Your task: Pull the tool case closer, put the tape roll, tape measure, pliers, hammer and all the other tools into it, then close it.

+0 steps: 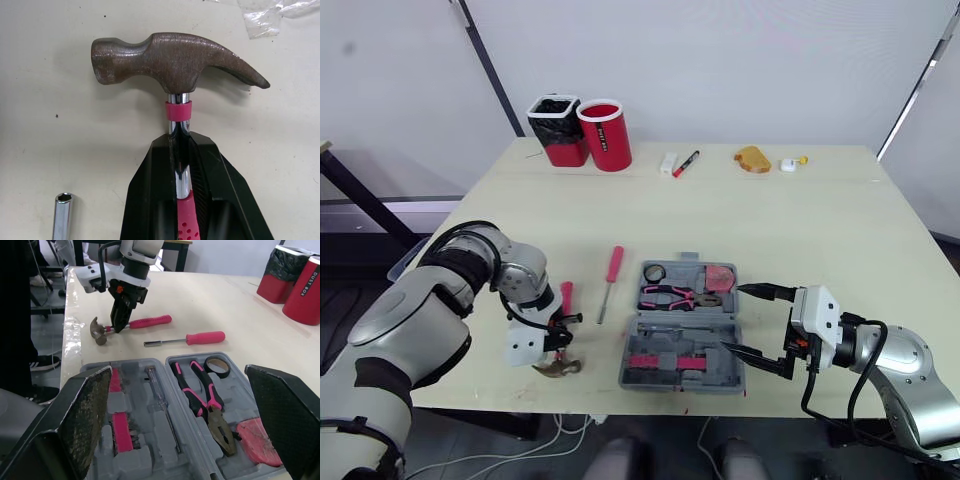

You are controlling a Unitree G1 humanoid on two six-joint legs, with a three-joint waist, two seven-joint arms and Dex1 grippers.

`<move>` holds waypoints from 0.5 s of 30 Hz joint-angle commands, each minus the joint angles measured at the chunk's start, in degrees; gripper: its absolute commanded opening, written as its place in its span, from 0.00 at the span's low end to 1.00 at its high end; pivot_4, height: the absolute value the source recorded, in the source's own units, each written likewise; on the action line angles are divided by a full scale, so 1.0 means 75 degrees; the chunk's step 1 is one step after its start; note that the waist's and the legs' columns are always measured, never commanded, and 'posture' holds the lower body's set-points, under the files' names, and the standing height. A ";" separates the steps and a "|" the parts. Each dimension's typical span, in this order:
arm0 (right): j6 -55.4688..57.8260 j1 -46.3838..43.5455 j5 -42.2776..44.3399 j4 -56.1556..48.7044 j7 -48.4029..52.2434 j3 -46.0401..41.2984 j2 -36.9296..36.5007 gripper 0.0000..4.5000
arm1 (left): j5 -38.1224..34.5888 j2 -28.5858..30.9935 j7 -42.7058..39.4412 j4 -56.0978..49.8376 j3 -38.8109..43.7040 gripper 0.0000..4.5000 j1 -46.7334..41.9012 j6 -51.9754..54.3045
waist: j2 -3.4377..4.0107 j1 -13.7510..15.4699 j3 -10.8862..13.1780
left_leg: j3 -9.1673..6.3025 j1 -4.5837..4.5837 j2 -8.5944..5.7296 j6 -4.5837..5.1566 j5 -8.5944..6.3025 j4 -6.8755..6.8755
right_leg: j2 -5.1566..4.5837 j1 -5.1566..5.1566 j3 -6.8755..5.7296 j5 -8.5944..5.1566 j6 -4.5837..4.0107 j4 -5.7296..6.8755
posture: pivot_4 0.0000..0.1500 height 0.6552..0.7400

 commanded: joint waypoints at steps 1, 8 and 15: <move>-0.0165 -0.0064 0.0026 -0.0108 -0.0011 -0.0079 0.0023 1.00 | -0.0060 0.0256 0.0007 0.0349 -0.0183 0.01 -0.0042 -0.0567 | -0.0009 -0.0031 0.0005 | 0.0001 -0.0001 0.0001 0.0000 0.0000 0.0000 | 0.0002 -0.0001 0.0001 0.0000 0.0000 -0.0001 | 1.00 1.00; -0.0181 -0.0012 0.0054 -0.0131 -0.0015 -0.0113 0.0042 1.00 | -0.1491 0.0807 -0.0576 0.1343 0.0188 0.01 -0.0415 -0.0639 | -0.0100 -0.0097 0.0058 | -0.0005 -0.0016 0.0007 0.0000 0.0000 0.0000 | 0.0005 -0.0010 -0.0006 0.0000 -0.0001 -0.0001 | 1.00 1.00; -0.0203 -0.0066 0.0041 -0.0107 -0.0006 -0.0007 0.0141 1.00 | -0.2689 0.0564 -0.2172 0.3567 0.2050 0.01 -0.0918 -0.0639 | -0.0140 0.0027 0.0079 | -0.0005 -0.0022 0.0004 -0.0001 0.0000 0.0007 | -0.0001 -0.0009 -0.0015 0.0000 0.0000 -0.0003 | 1.00 1.00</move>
